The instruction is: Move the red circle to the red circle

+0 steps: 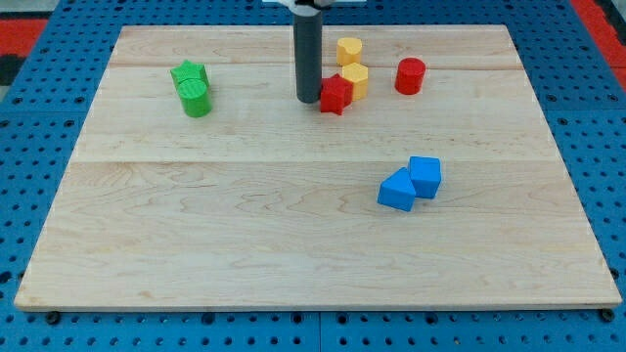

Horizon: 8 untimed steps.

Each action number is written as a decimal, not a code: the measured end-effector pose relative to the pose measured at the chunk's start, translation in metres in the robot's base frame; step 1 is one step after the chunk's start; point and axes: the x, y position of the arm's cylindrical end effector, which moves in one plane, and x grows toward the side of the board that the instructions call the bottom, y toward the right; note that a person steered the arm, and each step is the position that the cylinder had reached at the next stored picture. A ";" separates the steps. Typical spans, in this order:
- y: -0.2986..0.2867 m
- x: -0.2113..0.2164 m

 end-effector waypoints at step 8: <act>0.082 0.008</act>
